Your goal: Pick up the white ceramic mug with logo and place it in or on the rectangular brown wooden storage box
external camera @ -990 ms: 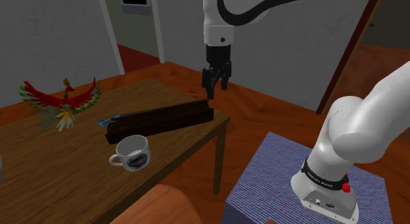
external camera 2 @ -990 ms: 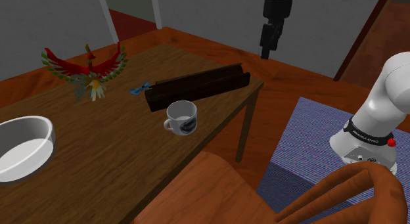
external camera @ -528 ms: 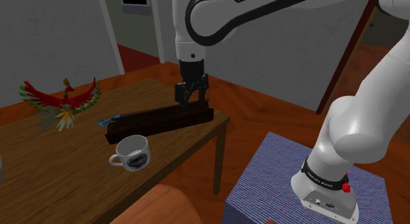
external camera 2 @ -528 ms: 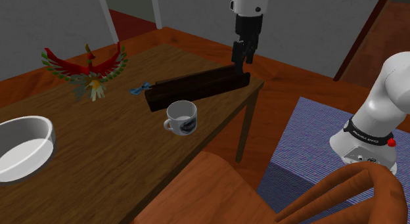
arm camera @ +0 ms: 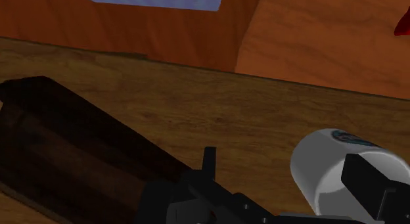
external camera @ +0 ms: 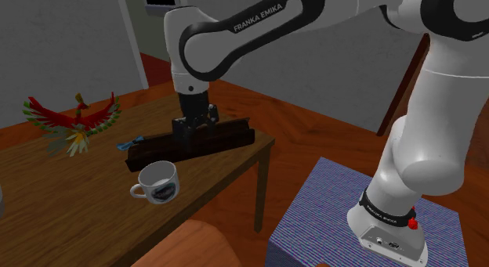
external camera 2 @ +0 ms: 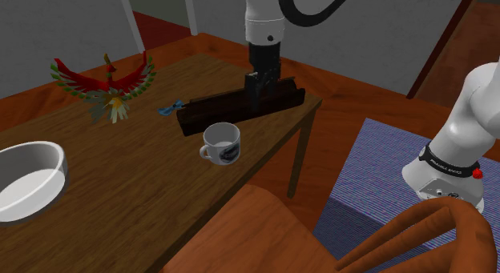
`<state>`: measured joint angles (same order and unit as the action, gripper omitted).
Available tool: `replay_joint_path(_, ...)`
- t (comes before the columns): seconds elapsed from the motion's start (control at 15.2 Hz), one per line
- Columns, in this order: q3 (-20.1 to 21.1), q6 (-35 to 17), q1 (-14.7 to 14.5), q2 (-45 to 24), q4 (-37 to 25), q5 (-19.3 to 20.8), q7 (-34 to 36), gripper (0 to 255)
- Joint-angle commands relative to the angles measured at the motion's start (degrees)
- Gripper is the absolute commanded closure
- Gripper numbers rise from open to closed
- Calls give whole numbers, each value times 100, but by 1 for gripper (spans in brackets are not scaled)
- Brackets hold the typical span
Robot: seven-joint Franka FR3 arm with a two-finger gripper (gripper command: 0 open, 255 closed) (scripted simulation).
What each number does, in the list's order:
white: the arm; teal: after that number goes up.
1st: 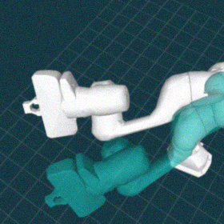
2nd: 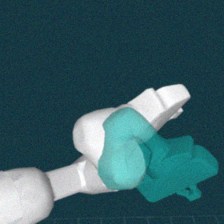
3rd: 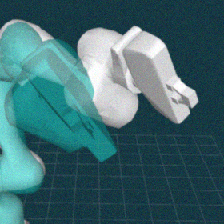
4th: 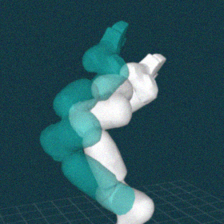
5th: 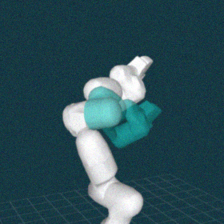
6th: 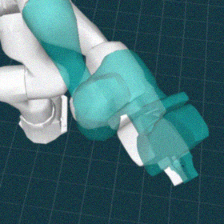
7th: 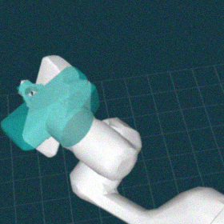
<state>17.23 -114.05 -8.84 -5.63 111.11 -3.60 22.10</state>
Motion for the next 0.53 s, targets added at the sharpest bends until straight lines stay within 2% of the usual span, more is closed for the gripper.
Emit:
replay_joint_path(0.0, 36, -54, -82, -453, -401, 152, 173, 0)
replay_joint_path(0.4, 48, -14, -474, -1799, -1781, 590, 659, 0)
replay_joint_path(0.46, 41, -82, -481, -1821, -1735, 595, 663, 0)
